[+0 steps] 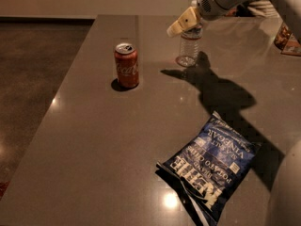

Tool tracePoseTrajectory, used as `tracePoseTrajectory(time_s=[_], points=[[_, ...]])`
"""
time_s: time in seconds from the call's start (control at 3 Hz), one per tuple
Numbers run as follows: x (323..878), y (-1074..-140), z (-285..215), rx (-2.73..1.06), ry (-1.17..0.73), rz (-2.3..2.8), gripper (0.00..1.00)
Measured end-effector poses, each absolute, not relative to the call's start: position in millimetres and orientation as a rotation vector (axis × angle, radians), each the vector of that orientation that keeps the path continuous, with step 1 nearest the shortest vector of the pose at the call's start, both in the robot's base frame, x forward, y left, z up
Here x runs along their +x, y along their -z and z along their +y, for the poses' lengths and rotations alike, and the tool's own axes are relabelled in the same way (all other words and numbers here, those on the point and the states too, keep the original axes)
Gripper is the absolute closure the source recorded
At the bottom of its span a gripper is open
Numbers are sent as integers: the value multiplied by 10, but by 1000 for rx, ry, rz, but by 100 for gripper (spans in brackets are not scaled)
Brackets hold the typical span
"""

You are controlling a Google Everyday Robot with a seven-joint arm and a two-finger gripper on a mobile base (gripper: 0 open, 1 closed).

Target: Pick water bottle

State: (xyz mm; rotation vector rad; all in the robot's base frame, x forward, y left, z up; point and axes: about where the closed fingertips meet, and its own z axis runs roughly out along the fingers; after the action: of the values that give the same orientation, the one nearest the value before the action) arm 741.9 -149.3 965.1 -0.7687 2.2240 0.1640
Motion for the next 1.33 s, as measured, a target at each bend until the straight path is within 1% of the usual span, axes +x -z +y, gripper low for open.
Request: tracePoseTrajectory(time_s=[0.33, 1.0, 1.33], points=[[7474, -9647, -1461, -766, -202, 2213, 33], [7361, -9919, -1412, -812, -260, 2155, 79], [7208, -10203, -1313, -874, -298, 2106, 100]])
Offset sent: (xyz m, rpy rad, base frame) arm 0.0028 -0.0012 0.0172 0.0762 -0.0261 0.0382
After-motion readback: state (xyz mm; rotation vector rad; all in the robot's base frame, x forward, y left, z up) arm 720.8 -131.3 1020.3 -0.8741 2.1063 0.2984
